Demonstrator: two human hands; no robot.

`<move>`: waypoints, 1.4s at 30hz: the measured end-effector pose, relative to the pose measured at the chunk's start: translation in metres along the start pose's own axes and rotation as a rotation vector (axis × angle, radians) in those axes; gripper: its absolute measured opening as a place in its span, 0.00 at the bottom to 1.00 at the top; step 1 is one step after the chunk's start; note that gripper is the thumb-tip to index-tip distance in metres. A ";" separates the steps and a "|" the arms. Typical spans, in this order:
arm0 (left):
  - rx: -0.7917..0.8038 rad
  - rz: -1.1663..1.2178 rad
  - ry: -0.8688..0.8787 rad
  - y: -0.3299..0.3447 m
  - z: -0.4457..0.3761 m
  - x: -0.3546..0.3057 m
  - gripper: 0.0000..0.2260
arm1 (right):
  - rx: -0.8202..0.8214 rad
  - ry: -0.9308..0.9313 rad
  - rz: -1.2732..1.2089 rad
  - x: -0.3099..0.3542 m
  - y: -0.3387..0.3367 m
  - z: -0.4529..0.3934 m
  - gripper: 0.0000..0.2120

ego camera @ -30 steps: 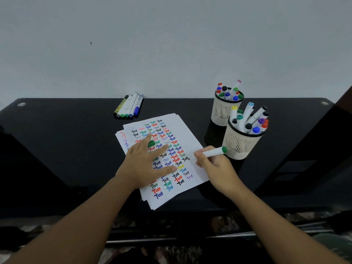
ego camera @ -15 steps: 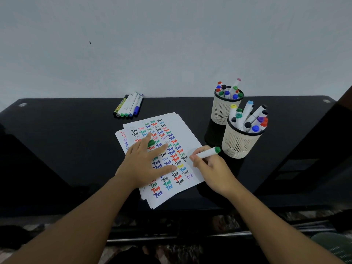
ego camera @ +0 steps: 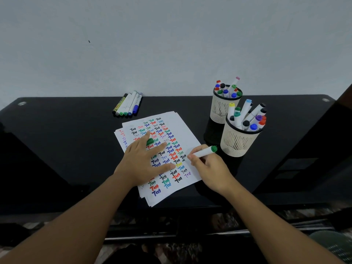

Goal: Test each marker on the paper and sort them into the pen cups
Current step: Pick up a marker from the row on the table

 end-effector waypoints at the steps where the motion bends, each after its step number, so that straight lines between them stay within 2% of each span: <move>1: 0.000 0.002 -0.001 0.000 0.000 0.000 0.41 | -0.014 0.003 0.003 -0.001 -0.001 -0.001 0.05; 12: -0.019 -0.001 0.008 -0.001 -0.002 -0.001 0.42 | 0.001 -0.015 -0.013 0.005 -0.004 0.003 0.05; 17: -0.020 0.009 0.014 0.000 -0.001 0.000 0.42 | -0.058 0.011 -0.094 -0.002 -0.009 0.002 0.06; 23: -0.016 0.012 0.005 -0.001 -0.001 0.001 0.42 | -0.022 -0.002 -0.042 -0.003 -0.003 -0.001 0.06; 42: 0.001 0.008 -0.010 0.001 -0.002 0.003 0.43 | -0.053 -0.003 0.023 -0.001 -0.007 0.000 0.04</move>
Point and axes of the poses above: each hand's wrist, its own z-axis away from the middle knuckle, its own y-axis out of the palm, x = y × z, the point moved 10 cm from there along -z, towards the middle knuckle, and after that the axes turned 7 degrees about z, right-handed, at the moved point
